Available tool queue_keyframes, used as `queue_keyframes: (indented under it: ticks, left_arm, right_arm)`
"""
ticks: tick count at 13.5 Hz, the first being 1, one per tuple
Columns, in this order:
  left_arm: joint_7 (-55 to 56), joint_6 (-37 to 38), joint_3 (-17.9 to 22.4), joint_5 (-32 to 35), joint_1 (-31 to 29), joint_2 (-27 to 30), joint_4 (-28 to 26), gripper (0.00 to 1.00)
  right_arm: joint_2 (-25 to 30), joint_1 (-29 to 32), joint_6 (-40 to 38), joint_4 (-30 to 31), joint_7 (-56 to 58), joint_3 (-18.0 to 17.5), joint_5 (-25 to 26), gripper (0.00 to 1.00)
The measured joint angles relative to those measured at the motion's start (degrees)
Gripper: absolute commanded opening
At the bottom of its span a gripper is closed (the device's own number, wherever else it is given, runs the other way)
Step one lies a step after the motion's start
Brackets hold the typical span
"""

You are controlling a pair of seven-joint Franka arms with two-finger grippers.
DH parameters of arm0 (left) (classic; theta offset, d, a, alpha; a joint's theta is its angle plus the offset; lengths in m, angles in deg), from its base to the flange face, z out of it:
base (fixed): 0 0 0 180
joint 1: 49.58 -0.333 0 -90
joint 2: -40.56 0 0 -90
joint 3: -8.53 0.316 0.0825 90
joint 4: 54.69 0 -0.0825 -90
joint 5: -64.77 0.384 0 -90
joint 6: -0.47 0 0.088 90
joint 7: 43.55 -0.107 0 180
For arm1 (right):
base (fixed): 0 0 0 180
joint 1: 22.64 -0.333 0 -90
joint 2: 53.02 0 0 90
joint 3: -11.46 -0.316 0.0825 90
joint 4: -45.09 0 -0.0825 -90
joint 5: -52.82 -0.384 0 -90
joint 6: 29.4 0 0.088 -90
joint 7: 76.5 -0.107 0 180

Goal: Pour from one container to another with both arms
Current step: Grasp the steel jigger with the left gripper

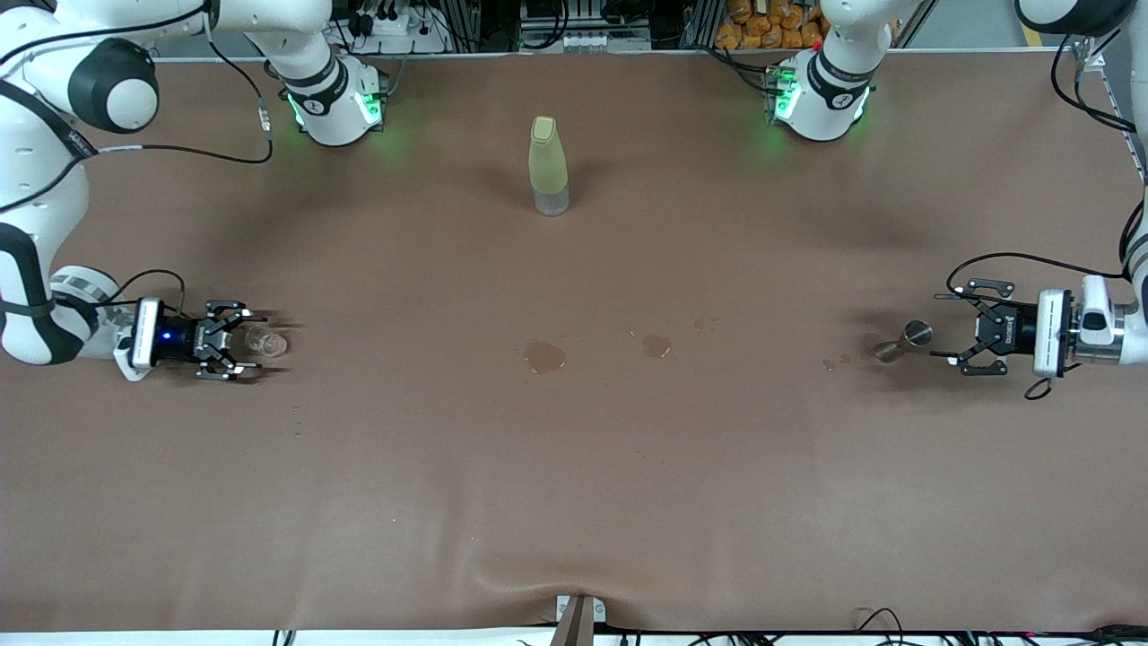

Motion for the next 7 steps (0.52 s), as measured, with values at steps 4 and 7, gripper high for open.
queue_keyframes:
  ticks: [4, 7]
  left_arm:
    - [-4.18, 0.54, 0.01, 0.0, -2.07, -0.86, -0.01, 1.0]
    - [-7.65, 0.84, 0.0, -0.01, -3.07, -2.46, -0.29, 1.0]
  right_arm:
    - [-1.1, 0.01, 0.06, -0.05, 0.9, 0.0, 0.0, 0.83]
    - [-1.11, 0.02, 0.3, -0.23, 0.91, 0.14, 0.0, 0.79]
